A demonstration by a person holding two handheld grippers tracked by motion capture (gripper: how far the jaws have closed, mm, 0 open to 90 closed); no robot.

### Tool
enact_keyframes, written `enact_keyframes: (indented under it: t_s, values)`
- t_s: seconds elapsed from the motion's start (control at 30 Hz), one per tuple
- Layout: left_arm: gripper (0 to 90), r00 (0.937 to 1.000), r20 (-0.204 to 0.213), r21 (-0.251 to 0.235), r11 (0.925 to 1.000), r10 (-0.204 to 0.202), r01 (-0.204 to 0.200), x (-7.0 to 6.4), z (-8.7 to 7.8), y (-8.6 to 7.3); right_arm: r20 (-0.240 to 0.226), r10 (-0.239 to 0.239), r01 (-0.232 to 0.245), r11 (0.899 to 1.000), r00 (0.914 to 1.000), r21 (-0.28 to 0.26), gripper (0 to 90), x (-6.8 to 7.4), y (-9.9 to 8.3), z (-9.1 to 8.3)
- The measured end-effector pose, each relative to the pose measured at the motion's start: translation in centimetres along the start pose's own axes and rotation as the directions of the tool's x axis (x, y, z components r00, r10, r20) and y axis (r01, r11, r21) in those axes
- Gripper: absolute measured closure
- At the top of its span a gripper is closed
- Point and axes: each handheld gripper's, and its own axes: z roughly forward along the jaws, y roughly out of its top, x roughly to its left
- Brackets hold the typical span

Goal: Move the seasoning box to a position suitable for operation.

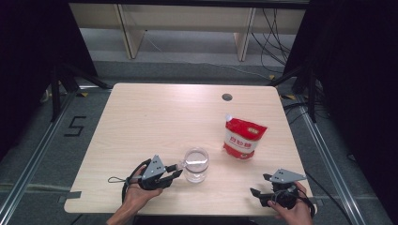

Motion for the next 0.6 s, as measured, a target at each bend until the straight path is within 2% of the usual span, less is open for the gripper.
enact_keyframes:
  t_s: [0.07, 0.27, 0.3, 0.33, 0.37, 0.4, 0.43, 0.5, 0.6]
  values:
    - [73.6, 0.9998, 0.019, -0.017, 0.9998, 0.007, -0.007, -0.2, 0.2, 0.0, 0.000, 0.004, -0.004, 1.000, 1.0000, 0.001, 25.3, 0.0, 0.0, 0.0]
    - [73.4, 0.9971, 0.069, -0.015, 0.9995, 0.030, -0.029, -0.9, 0.7, 0.2, 0.013, -0.002, 0.002, 1.000, 0.9999, -0.002, 25.3, 0.1, 0.0, 0.0]
    - [73.4, 0.9972, 0.073, -0.013, 0.9998, 0.018, -0.017, -1.1, 0.7, 0.2, 0.011, -0.006, 0.006, 1.000, 0.9999, -0.003, 25.3, 0.1, 0.0, 0.0]
    - [73.4, 0.9963, 0.078, -0.016, 0.9993, 0.034, -0.033, -1.0, 0.8, 0.2, 0.011, -0.006, 0.006, 1.000, 0.9999, -0.003, 25.3, 0.1, 0.0, 0.0]
    - [73.4, 0.9959, 0.088, -0.017, 0.9996, 0.023, -0.022, -1.0, 0.8, 0.2, 0.003, 0.004, -0.004, 1.000, 1.0000, 0.004, 25.3, 0.2, 0.1, 0.1]
    - [73.4, 0.9954, 0.088, -0.024, 0.9991, 0.036, -0.034, -1.0, 0.8, 0.2, 0.003, 0.004, -0.004, 1.000, 1.0000, 0.004, 25.3, 0.2, 0.1, 0.1]
    - [73.4, 0.9949, 0.092, -0.028, 0.9988, 0.042, -0.040, -1.0, 0.9, 0.2, -0.011, -0.013, 0.013, 1.000, 0.9998, -0.001, 25.3, 0.0, 0.1, 0.2]
    - [73.4, 0.9935, 0.102, -0.026, 0.9985, 0.051, -0.048, -1.1, 1.0, 0.3, -0.006, -0.001, 0.001, 1.000, 1.0000, 0.010, 25.3, 0.2, 0.2, 0.2]
    - [73.4, 0.9908, 0.123, -0.027, 0.9982, 0.056, -0.053, -1.2, 1.2, 0.3, 0.006, -0.015, 0.015, 1.000, 0.9999, 0.000, 25.3, 0.2, 0.1, 0.2]
